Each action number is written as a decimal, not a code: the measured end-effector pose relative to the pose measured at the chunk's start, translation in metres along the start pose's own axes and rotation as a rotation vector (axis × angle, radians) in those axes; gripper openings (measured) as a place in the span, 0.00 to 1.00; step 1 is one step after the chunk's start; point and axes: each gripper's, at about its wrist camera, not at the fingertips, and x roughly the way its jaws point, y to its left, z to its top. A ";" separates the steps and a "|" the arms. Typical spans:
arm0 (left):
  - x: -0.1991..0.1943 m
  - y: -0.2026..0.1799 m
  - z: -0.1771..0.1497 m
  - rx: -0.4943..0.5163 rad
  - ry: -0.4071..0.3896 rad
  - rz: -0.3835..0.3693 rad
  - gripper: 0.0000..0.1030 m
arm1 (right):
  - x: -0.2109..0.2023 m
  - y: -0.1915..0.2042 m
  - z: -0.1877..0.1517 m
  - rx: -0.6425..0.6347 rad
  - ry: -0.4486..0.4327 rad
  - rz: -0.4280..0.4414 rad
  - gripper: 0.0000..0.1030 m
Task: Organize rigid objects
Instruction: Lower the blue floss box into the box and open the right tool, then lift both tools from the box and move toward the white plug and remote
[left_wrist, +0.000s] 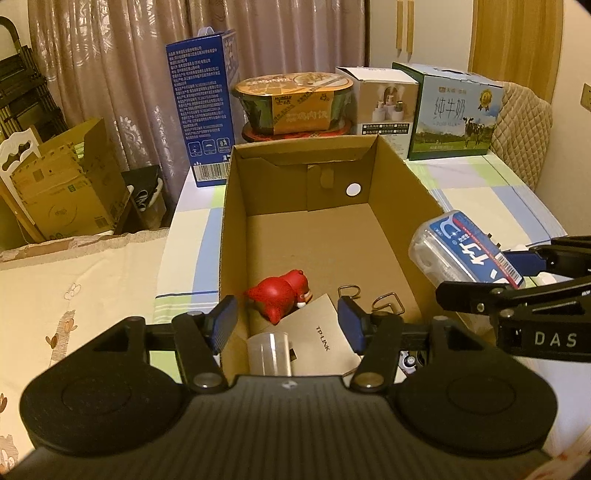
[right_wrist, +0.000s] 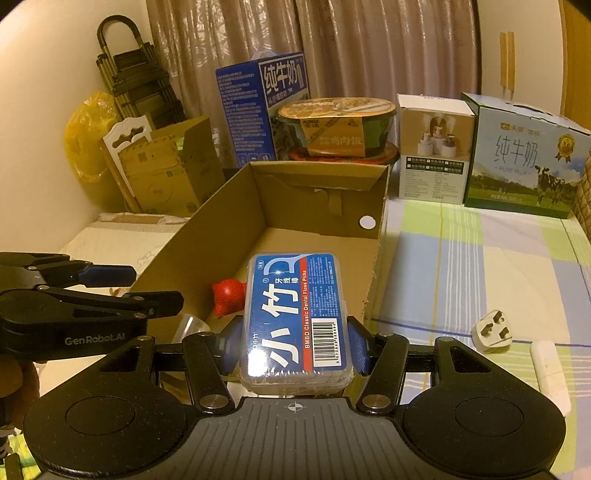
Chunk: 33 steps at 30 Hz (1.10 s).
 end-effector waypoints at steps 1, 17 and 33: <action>-0.001 0.000 0.000 0.000 -0.001 0.001 0.53 | 0.000 0.000 0.000 0.000 0.000 0.001 0.52; -0.006 -0.001 -0.002 -0.006 -0.006 0.006 0.53 | 0.001 -0.002 0.003 0.032 -0.007 0.020 0.52; -0.026 -0.009 -0.010 -0.049 -0.017 0.007 0.67 | -0.039 -0.022 -0.003 0.106 -0.095 0.005 0.70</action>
